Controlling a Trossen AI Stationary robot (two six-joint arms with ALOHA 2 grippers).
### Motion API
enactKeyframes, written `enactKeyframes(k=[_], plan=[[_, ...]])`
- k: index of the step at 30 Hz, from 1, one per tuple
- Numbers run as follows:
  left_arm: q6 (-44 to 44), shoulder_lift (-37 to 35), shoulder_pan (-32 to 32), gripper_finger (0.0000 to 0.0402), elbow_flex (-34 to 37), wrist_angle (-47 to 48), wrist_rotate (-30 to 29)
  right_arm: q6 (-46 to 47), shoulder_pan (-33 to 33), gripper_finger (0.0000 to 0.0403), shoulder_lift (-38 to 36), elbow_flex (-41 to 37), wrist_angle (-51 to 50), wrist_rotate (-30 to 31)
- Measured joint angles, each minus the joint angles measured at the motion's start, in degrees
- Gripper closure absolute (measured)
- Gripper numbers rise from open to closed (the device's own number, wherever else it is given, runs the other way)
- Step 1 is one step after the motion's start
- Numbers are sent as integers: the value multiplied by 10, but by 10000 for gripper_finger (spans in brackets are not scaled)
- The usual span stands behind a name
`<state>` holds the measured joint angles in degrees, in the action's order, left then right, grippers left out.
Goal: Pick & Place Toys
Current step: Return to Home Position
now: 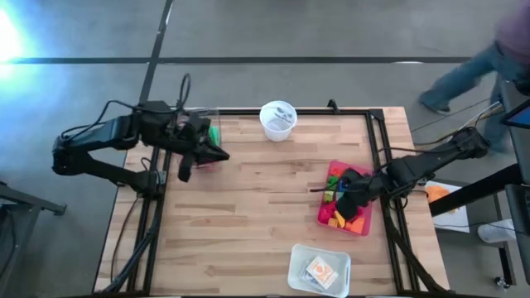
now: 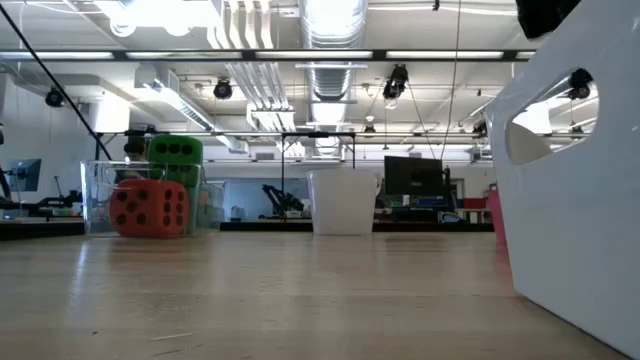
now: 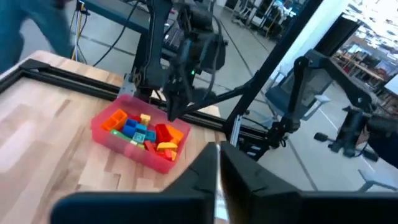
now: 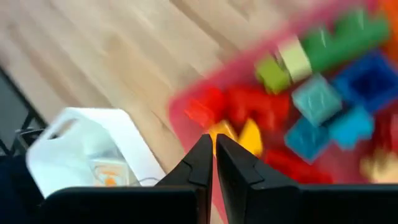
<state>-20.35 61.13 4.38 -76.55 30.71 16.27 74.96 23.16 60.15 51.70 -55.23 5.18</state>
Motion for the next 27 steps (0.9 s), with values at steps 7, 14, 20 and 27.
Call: enactKeyframes(k=[7, 14, 20, 27], plan=[[81, -51, 2, 380, 0, 76, -15, -121, 12, 385, 1, 99, 8, 134], [100, -96, 2, 379, 2, 222, -62, -196, 31, 385, -6, 207, -27, 182], [131, -152, 2, 378, 61, 152, -62, -305, 93, 385, -10, 231, 6, 349], [123, -235, 2, 378, 216, -3, -62, -423, 147, 385, -51, 184, 181, 368]])
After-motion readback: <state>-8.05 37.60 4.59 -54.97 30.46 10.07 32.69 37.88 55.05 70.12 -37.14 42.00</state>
